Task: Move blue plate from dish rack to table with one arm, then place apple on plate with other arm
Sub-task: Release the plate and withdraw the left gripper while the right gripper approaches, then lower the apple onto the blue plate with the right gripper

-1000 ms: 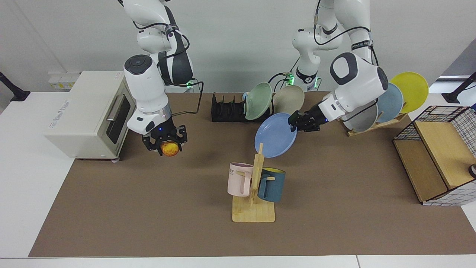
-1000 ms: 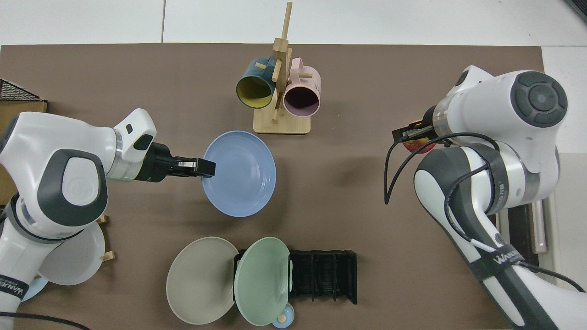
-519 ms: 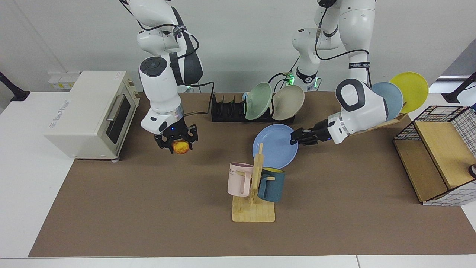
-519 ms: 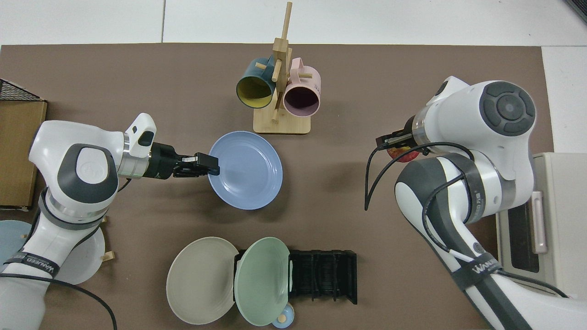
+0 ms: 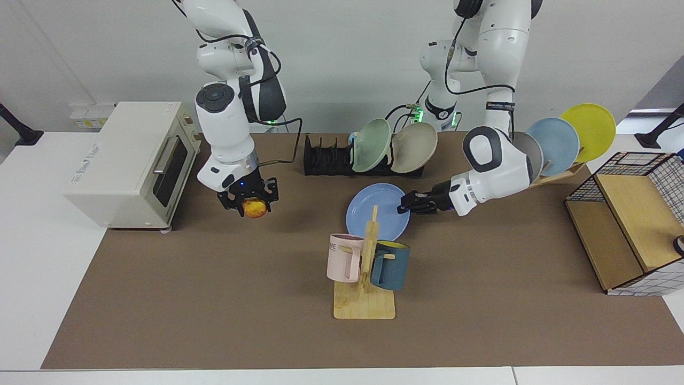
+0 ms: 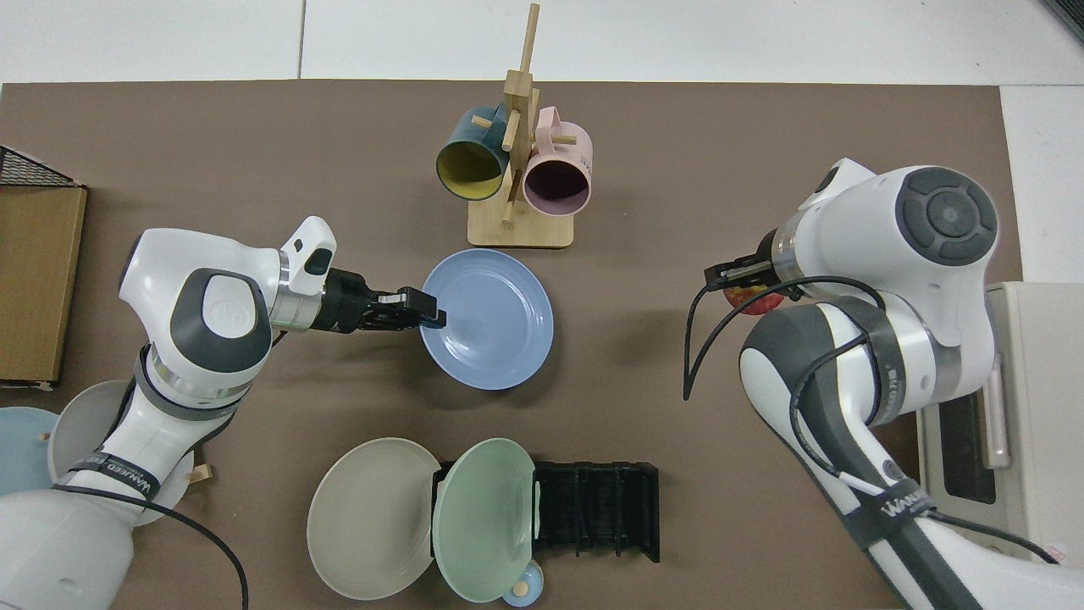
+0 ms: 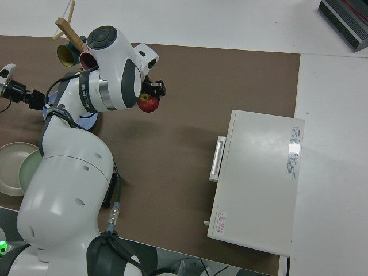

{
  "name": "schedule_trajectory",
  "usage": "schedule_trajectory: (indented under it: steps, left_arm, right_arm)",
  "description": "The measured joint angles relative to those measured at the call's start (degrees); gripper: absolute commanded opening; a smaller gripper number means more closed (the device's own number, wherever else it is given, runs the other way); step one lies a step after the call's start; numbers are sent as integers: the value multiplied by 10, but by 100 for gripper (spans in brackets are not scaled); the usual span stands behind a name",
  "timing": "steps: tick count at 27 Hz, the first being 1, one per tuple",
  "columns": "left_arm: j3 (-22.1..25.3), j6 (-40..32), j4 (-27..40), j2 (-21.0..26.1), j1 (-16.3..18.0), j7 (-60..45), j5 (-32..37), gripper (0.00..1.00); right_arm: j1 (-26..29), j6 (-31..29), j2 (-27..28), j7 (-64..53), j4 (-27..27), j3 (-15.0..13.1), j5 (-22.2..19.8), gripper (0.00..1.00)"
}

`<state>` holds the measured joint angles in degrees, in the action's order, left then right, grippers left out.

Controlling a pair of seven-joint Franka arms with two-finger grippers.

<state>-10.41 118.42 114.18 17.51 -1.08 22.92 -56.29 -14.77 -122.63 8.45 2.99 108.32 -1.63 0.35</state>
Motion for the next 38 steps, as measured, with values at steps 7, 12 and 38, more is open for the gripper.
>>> schedule_trajectory:
  steps: [7,12,38]
  left_arm:
    - [-12,5,0,0,-2,0,0,52]
    - [-15,4,0,-2,-2,-4,16,56]
    - [-9,-264,-236,-101,7,-191,466,66]
  right_arm:
    - [-67,0,-2,106,7,5,0,0]
    - [-93,0,-1,140,12,6,0,0]
    - [-224,-143,131,280,-44,7,28,0]
